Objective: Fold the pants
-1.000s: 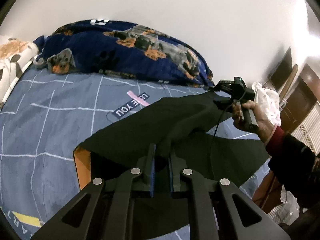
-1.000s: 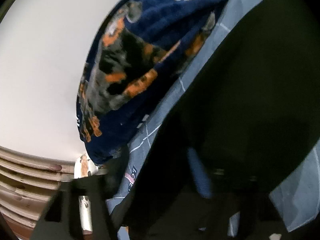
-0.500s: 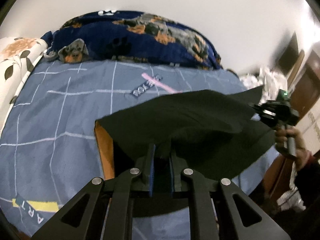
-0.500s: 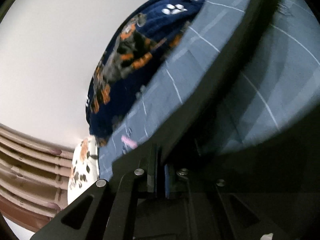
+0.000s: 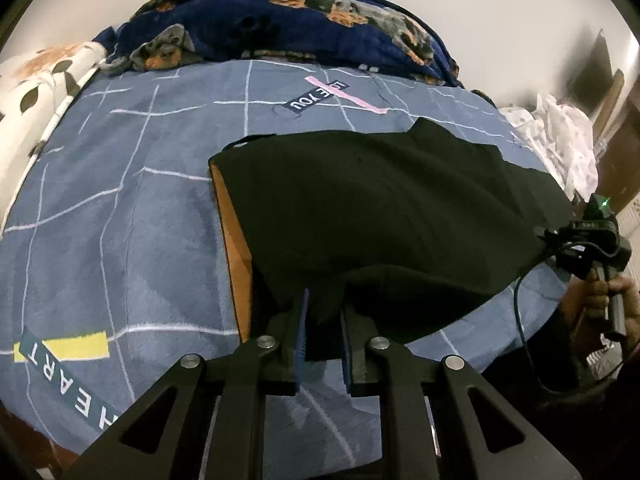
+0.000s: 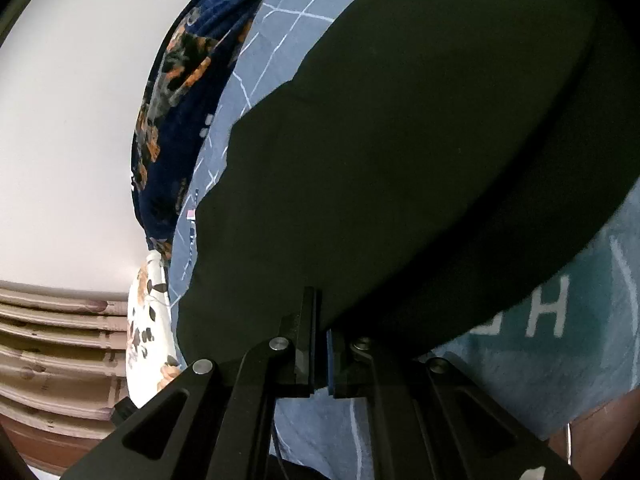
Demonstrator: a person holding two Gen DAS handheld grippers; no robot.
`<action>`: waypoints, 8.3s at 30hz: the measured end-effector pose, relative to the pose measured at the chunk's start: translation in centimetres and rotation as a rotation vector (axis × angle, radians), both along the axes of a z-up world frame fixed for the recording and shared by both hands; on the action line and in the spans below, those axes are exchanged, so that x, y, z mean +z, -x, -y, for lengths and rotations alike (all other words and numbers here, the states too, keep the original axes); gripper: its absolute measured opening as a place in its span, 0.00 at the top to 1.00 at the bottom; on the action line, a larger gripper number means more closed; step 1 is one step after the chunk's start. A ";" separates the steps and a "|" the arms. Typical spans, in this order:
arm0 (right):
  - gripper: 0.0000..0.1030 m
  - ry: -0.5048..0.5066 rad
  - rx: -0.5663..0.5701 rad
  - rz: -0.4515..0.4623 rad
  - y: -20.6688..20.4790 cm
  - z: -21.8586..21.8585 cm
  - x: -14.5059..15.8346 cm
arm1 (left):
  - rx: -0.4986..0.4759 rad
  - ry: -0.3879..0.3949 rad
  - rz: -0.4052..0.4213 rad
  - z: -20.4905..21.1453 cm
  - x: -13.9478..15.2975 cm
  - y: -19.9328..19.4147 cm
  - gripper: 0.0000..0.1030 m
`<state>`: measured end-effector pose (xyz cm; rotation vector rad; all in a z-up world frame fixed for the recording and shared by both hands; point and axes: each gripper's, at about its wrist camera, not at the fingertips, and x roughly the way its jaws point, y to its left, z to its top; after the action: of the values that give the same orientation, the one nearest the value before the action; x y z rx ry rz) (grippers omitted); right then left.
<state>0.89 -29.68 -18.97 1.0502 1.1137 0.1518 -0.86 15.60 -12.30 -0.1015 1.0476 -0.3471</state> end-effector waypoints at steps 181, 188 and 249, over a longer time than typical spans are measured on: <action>0.47 -0.299 0.030 0.062 5.5 6.9 -1.4 | 0.052 0.161 -0.188 -3.4 -2.0 -0.5 0.50; 0.45 -0.305 0.046 0.063 5.3 6.3 -1.5 | 0.041 0.193 -0.231 -3.2 -2.9 -0.6 0.50; 0.29 -0.017 -0.636 0.228 15.7 36.4 0.6 | 0.070 -0.107 -0.023 4.8 -2.2 -7.4 0.50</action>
<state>-14.85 -66.07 -18.36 1.3184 0.5372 -0.2231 6.52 10.84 -14.52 -0.0459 1.0804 -0.2267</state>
